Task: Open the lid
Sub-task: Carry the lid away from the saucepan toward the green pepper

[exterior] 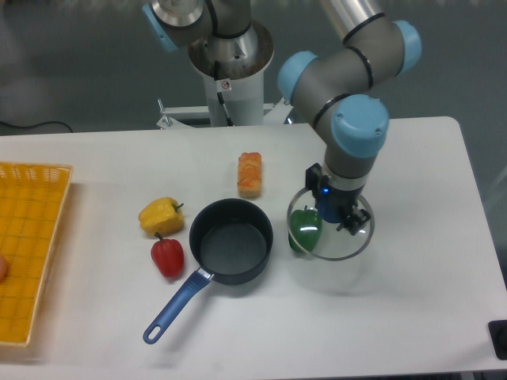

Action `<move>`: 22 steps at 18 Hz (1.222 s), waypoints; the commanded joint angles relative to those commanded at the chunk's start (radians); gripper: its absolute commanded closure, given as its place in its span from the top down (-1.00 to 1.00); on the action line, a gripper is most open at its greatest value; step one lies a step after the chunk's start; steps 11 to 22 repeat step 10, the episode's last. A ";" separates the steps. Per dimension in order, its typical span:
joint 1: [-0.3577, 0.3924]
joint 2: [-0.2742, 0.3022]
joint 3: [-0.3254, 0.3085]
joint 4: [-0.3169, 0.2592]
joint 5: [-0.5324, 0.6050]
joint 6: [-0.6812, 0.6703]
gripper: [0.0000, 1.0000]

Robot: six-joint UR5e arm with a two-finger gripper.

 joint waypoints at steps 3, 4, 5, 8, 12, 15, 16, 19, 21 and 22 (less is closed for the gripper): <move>0.020 -0.011 0.002 0.000 0.008 0.028 0.34; 0.031 -0.014 0.003 0.000 0.009 0.032 0.34; 0.035 -0.015 0.003 0.000 0.015 0.038 0.34; 0.046 -0.017 0.003 0.000 0.028 0.054 0.34; 0.057 -0.022 0.009 0.000 0.028 0.060 0.33; 0.057 -0.022 0.009 0.000 0.028 0.060 0.33; 0.057 -0.022 0.009 0.000 0.028 0.060 0.33; 0.057 -0.022 0.009 0.000 0.028 0.060 0.33; 0.057 -0.022 0.009 0.000 0.028 0.060 0.33; 0.057 -0.022 0.009 0.000 0.028 0.060 0.33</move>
